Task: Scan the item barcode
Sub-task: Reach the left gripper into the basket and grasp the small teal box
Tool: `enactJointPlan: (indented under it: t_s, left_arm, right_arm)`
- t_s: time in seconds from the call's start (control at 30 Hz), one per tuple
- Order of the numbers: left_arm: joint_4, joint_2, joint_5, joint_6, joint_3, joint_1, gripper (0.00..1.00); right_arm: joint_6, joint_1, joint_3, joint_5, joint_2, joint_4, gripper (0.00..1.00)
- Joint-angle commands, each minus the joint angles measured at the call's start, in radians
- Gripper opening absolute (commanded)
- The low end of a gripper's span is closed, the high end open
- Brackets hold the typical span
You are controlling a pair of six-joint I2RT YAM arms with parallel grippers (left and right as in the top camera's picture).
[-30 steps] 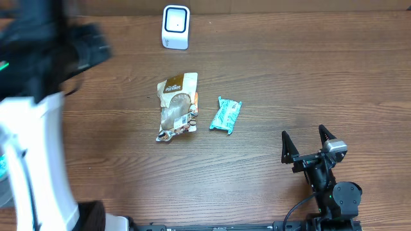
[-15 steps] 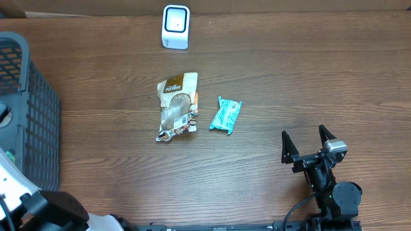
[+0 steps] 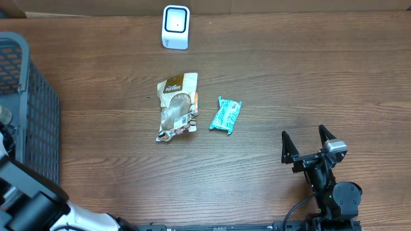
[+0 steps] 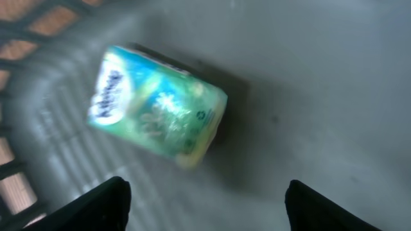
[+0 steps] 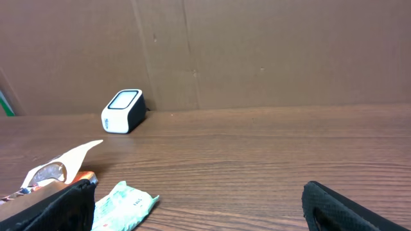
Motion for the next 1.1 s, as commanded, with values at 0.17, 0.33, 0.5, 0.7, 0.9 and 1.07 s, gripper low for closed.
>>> enactJointPlan:
  t_s: [0.17, 0.33, 0.5, 0.7, 0.9, 1.07]
  left_arm:
    - [0.099, 0.099, -0.037, 0.066, -0.008, -0.001, 0.77]
    - [0.131, 0.099, -0.038, 0.066, -0.006, -0.001, 0.75]
    - [0.105, 0.098, -0.041, 0.066, 0.036, -0.001, 0.72]
    - [0.014, 0.097, -0.040, 0.066, 0.183, -0.002, 0.73]
    - [0.018, 0.101, -0.055, 0.100, 0.162, 0.000, 0.76]
    - [0.109, 0.102, -0.060, 0.107, 0.090, 0.000, 0.75]
  right_arm:
    - [0.001, -0.003, -0.010, 0.005, -0.007, 0.003, 1.00]
    - [0.001, -0.003, -0.010, 0.005, -0.007, 0.003, 1.00]
    - [0.001, -0.003, -0.010, 0.005, -0.007, 0.003, 1.00]
    - [0.001, -0.003, -0.010, 0.005, -0.007, 0.003, 1.00]
    - [0.001, -0.003, -0.010, 0.005, -0.007, 0.003, 1.00]
    - [0.001, -0.003, -0.010, 0.005, -0.007, 0.003, 1.00]
